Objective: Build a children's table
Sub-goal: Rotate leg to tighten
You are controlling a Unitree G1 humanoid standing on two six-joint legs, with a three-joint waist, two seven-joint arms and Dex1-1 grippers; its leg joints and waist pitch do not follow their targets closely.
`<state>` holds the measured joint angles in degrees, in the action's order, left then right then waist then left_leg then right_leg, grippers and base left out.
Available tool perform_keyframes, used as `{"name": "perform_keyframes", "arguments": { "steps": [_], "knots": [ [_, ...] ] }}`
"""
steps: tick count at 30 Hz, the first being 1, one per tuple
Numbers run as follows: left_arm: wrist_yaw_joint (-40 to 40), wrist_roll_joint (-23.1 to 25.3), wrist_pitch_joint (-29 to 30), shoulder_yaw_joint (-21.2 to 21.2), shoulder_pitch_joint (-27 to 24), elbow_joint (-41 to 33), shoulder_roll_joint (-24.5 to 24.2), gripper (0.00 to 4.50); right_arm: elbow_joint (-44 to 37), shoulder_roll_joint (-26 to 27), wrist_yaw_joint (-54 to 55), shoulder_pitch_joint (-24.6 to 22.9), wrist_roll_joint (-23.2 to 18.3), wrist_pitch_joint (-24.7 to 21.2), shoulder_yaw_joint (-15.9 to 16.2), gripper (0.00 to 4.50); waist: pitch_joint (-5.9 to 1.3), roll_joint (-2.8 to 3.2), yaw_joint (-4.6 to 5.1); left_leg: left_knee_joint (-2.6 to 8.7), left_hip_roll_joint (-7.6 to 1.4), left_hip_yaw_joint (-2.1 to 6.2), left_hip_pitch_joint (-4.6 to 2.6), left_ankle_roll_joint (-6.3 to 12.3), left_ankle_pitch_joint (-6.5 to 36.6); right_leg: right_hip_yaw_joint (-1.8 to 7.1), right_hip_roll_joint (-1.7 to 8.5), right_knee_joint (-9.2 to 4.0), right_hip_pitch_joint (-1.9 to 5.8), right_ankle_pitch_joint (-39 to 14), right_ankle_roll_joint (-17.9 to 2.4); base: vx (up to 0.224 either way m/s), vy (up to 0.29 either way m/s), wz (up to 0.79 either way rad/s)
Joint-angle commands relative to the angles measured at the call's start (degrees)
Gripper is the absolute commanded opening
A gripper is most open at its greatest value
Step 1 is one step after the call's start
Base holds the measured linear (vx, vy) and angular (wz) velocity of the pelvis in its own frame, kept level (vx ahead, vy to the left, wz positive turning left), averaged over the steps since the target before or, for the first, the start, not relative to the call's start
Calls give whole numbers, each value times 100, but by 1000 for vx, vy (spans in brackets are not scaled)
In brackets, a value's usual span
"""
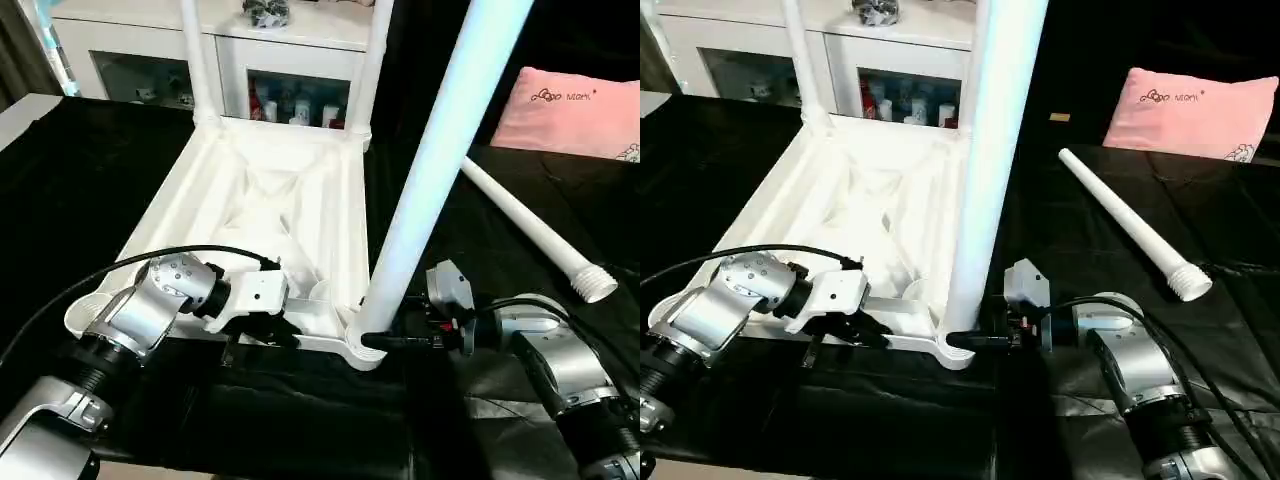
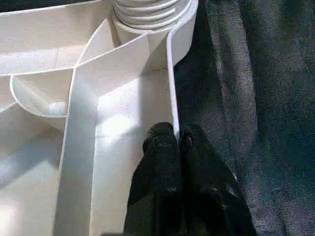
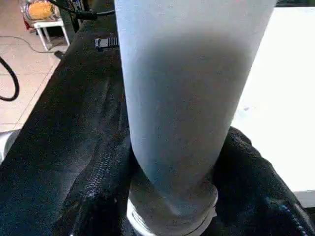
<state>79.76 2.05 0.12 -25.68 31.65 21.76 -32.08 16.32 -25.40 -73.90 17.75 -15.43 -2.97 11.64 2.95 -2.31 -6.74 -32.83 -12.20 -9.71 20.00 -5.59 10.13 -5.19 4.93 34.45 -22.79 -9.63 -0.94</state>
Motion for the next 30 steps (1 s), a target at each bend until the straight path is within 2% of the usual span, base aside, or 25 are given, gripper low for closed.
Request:
{"name": "perform_keyframes", "arguments": {
  "steps": [1, 6, 8, 9, 10, 13, 15, 17, 18, 25, 27, 30],
  "knots": [
    [211, 212, -110, -294, -29, 48, 19, 0, 15, -18, -110, -143, 94, -55, 200, 206, -384, 70, 12, 353, -118, -12, -20, 152, 1268, 282, 311, -354, 304, -1245, -1141, 0, 0, 0],
    [213, 224, -123, -300, -9, 86, 22, 0, -7, 3, 4, -150, 185, 37, 208, 205, -388, 68, 12, 350, -113, -13, -17, 151, 1263, 279, 307, -354, 308, -1228, -1144, 0, 0, 0],
    [210, 227, -123, -301, 1, 97, 26, 0, 22, 42, 60, -112, 133, -138, 179, 205, -378, 75, 18, 361, -113, -7, -18, 133, 1350, 277, 310, -371, 305, -1398, -1099, 0, 0, 0],
    [210, 229, -124, -302, 9, 105, 26, 0, 37, 40, 26, -72, 31, -392, 158, 239, -374, 72, 22, 363, -107, -8, -22, 134, 1372, 275, 299, -380, 307, -1459, -1085, 0, 0, 0],
    [210, 229, -125, -302, 10, 106, 26, 0, 39, 41, 28, -69, 26, -403, 155, 260, -373, 73, 20, 365, -109, -7, -20, 132, 1390, 274, 303, -385, 307, -1505, -1073, 0, 0, 0],
    [208, 227, -122, -300, 19, 111, 29, 0, 24, 38, 42, -40, -43, -560, 122, 280, -383, 76, 14, 360, -118, -4, -30, 109, 1395, 278, 313, -387, 299, -1543, -1052, 0, 0, 0],
    [212, 223, -115, -299, 18, 101, 29, 0, 16, 29, 47, -42, -50, -552, 111, 315, -392, 74, 8, 356, -117, -5, -21, 112, 1325, 277, 313, -371, 305, -1406, -1077, 0, 0, 0],
    [216, 221, -114, -299, 21, 101, 32, 0, 1, 7, 40, -44, -88, -596, 82, 317, -396, 75, 10, 353, -115, -6, -20, 116, 1294, 275, 308, -362, 306, -1340, -1095, 0, 0, 0],
    [220, 219, -119, -298, 27, 111, 32, 0, -11, 3, 37, -42, -105, -635, 63, 327, -398, 91, 6, 349, -116, -8, -20, 121, 1274, 279, 309, -358, 306, -1283, -1118, 0, 0, 0],
    [222, 224, -117, -299, 52, 130, 42, 0, -79, -17, 42, -62, -141, -735, 19, 392, -394, 87, 8, 354, -117, -8, -20, 104, 1343, 274, 309, -364, 306, -1344, -1113, 0, 0, 0],
    [223, 224, -107, -299, 51, 122, 45, 0, -62, -9, 143, -72, -59, -580, 6, 414, -395, 84, 8, 353, -116, -8, -22, 100, 1327, 275, 311, -364, 302, -1324, -1110, 0, 0, 0],
    [230, 223, -99, -299, 52, 116, 43, 0, -67, -8, 228, -85, 35, -405, 3, 414, -395, 81, 11, 351, -109, -9, -18, 90, 1322, 277, 314, -367, 306, -1349, -1095, 0, 0, 0]
  ]
}}
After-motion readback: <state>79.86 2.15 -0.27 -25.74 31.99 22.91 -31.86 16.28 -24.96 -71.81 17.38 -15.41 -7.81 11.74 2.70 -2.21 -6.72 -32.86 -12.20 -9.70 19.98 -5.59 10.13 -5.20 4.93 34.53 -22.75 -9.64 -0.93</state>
